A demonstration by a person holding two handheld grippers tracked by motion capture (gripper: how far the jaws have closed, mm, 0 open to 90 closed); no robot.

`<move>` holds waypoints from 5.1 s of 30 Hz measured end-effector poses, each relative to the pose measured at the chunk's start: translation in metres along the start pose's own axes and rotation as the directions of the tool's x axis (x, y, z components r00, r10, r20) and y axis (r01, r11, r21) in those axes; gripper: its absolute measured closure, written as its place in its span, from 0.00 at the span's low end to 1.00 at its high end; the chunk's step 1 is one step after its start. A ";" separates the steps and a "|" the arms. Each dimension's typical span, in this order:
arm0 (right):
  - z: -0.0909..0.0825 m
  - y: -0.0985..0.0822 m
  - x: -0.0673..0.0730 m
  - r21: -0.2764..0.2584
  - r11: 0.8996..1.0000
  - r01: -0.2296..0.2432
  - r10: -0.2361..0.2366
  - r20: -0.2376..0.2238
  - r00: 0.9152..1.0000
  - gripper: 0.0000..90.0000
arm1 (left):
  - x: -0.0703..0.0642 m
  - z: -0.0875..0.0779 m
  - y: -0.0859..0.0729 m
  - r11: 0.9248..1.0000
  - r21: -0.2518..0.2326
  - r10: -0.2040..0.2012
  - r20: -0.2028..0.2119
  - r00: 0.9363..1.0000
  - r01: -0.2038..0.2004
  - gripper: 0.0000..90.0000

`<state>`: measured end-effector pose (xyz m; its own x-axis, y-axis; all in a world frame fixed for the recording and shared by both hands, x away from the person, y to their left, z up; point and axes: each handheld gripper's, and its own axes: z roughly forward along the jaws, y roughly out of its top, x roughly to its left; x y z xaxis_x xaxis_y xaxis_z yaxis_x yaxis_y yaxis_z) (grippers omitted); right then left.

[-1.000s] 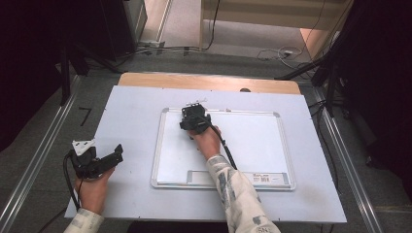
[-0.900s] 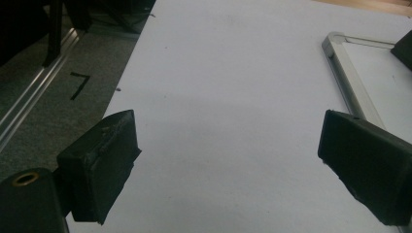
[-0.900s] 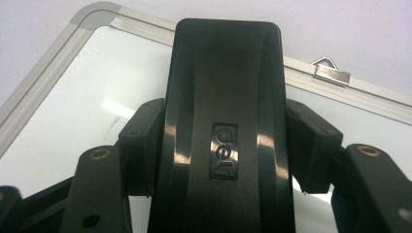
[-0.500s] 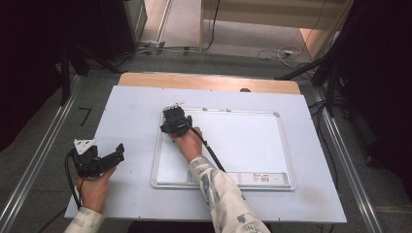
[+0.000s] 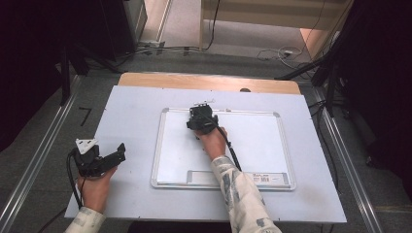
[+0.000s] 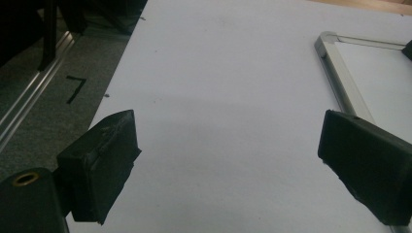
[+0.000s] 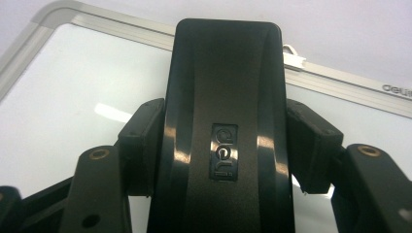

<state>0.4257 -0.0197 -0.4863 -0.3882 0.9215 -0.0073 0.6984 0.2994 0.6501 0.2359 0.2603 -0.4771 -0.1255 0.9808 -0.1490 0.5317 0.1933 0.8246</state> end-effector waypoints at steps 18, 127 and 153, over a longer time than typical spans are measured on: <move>-0.047 -0.060 0.063 -0.004 0.991 0.134 -0.133 -0.119 0.984 0.40 | -0.004 0.005 0.001 1.000 0.011 0.017 0.009 1.000 -0.017 0.09; -0.089 -0.058 -0.022 -0.087 0.996 0.016 -0.027 -0.127 0.992 0.41 | -0.005 0.007 -0.001 1.000 0.020 0.024 -0.006 1.000 -0.024 0.09; -0.111 -0.077 -0.068 -0.099 0.995 -0.024 0.017 -0.074 0.997 0.41 | -0.008 0.008 -0.001 0.999 0.023 0.034 -0.001 0.999 -0.034 0.09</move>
<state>0.3318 -0.1331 -0.4516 -0.4199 0.9056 0.0598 0.6444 0.2511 0.7223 0.2429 0.2526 -0.4811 -0.1084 0.9868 -0.1205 0.5544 0.1606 0.8166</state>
